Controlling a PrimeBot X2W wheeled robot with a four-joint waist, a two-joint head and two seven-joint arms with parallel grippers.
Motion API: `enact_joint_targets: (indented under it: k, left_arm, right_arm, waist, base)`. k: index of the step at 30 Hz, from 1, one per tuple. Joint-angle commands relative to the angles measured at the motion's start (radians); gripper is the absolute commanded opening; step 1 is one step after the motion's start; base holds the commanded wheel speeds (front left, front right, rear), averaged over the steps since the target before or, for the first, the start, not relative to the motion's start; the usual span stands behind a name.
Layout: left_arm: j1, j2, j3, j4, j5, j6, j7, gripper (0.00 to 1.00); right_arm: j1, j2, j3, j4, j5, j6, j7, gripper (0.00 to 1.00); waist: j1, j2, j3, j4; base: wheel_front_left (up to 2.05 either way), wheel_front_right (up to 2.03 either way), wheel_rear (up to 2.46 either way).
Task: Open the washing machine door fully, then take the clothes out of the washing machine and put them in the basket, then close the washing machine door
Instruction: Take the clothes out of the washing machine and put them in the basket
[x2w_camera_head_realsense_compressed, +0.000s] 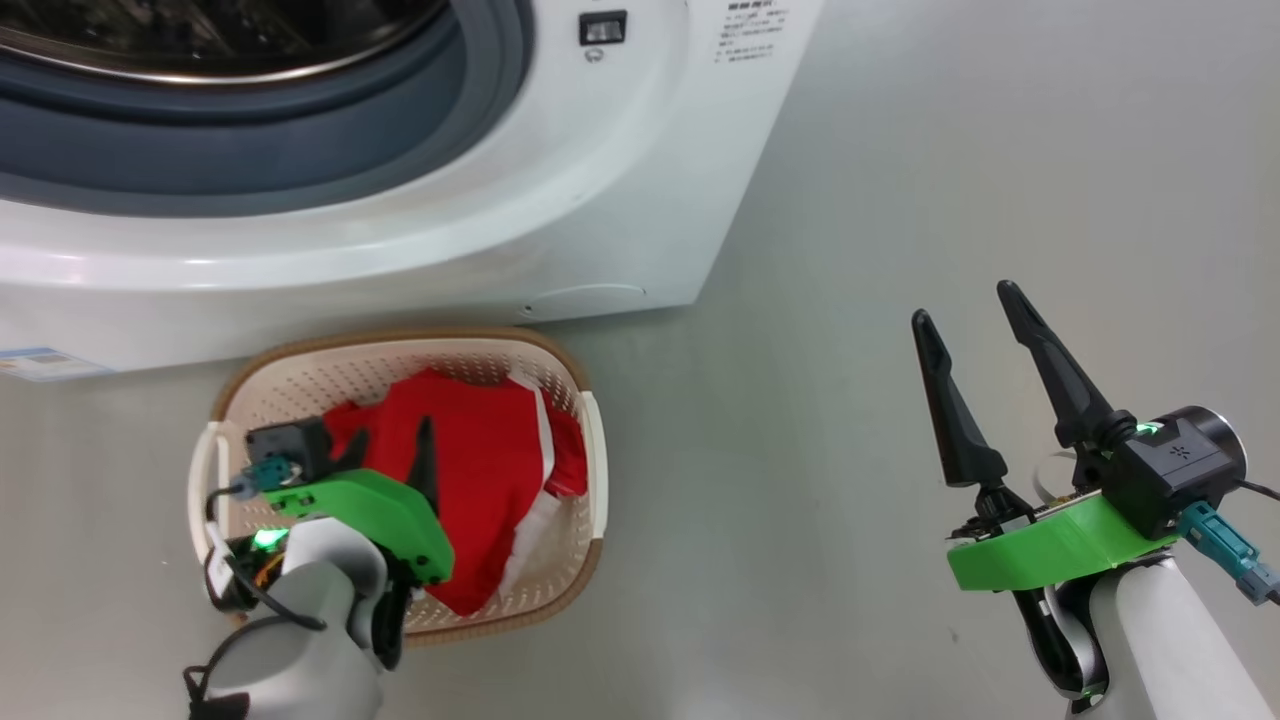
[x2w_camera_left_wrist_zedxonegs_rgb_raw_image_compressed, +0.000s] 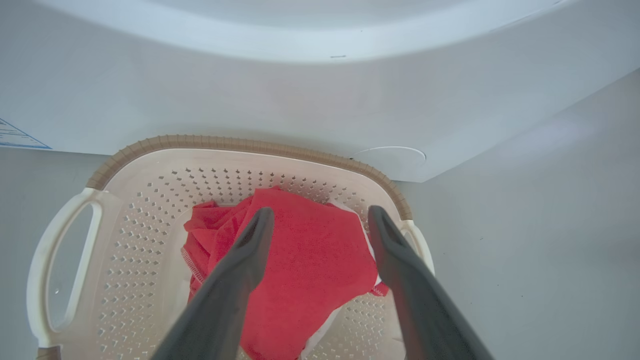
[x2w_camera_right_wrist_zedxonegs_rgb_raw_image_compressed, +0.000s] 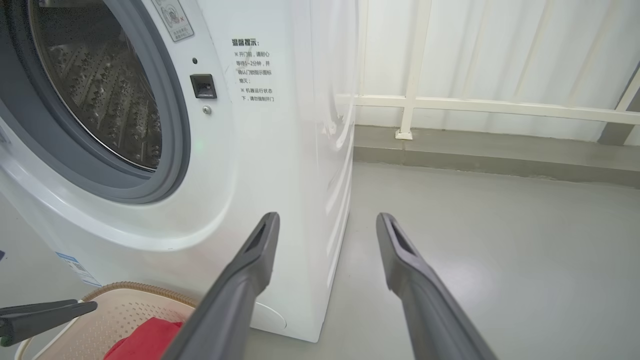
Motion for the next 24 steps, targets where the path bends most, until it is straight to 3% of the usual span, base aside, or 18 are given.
enact_joint_targets:
  k: [1,15,24]
  left_arm:
    - [0.040,0.021,0.006,-0.040,0.019,-0.012,-0.016,1.00]
    - [0.300,0.021,0.155,-0.603,0.174,-0.002,-0.017,1.00]
    - [0.455,0.021,0.217,-0.817,0.283,0.013,-0.017,1.00]
  right_arm:
    - [0.014,-0.013,0.015,-0.017,-0.011,0.003,-0.006,1.00]
    - [0.049,-0.029,-0.019,0.025,-0.026,0.003,-0.006,1.00]
    - [0.105,-0.022,-0.039,0.047,-0.030,0.003,-0.006,1.00]
  waist:
    - [-0.0001,0.0000,-0.045,0.032]
    - [-0.0001,0.0000,-0.204,0.096]
    - [-0.0001,0.0000,-0.327,0.111]
  base:
    - [0.00,0.00,0.00]
    - [0.00,0.00,0.00]
    - [0.00,0.00,0.00]
